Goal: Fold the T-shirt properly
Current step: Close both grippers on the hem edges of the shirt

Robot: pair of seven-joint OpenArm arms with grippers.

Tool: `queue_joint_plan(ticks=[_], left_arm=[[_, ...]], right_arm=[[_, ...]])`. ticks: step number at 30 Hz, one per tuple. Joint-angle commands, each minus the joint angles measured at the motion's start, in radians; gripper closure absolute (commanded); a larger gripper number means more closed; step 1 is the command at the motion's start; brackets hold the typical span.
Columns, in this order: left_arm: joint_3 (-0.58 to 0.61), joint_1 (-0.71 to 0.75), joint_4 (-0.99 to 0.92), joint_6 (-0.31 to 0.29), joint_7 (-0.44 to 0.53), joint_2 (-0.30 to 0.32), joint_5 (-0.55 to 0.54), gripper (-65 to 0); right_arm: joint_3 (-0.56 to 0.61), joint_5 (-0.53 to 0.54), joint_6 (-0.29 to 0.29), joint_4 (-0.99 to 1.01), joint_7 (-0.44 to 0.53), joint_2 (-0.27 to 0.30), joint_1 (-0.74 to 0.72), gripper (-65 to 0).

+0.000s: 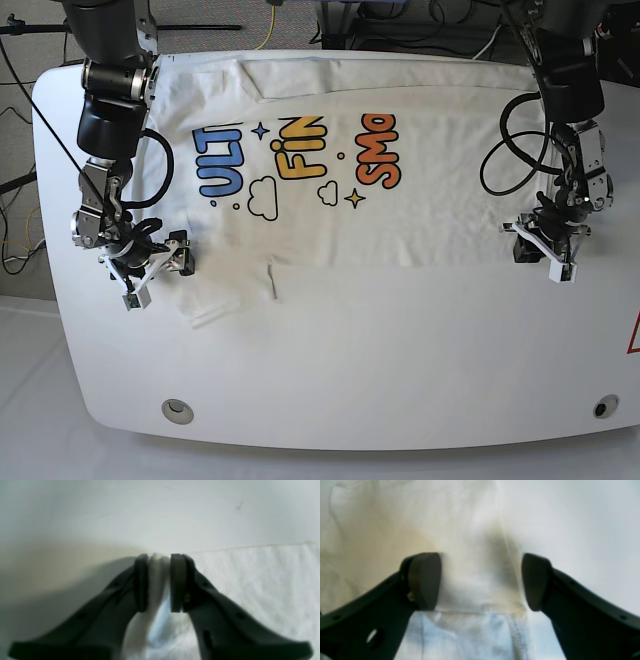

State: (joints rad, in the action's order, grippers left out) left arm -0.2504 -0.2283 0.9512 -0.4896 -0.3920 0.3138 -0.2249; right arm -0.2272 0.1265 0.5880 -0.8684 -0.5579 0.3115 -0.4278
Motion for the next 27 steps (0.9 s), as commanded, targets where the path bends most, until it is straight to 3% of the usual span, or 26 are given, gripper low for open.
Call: queue_joint_plan(ticks=[1, 21, 27], left_arm=[[0.0, -0.01, 0.009, -0.002, -0.021, 0.011, 0.007, -7.3], [0.0, -0.01, 0.026, -0.005, -0.047, 0.013, 0.006, -2.5], [-0.002, -0.008, 0.024, -0.024, -0.054, 0.011, 0.007, -2.2]], right_arm=[[-0.001, 0.001, 0.006, -0.007, 0.002, 0.016, -0.02, -48.4], [-0.001, -0.008, 0.021, 0.003, 0.037, 0.017, -0.023, -48.5], [-0.001, -0.006, 0.056, 0.028, 0.104, 0.016, -0.026, -48.7]])
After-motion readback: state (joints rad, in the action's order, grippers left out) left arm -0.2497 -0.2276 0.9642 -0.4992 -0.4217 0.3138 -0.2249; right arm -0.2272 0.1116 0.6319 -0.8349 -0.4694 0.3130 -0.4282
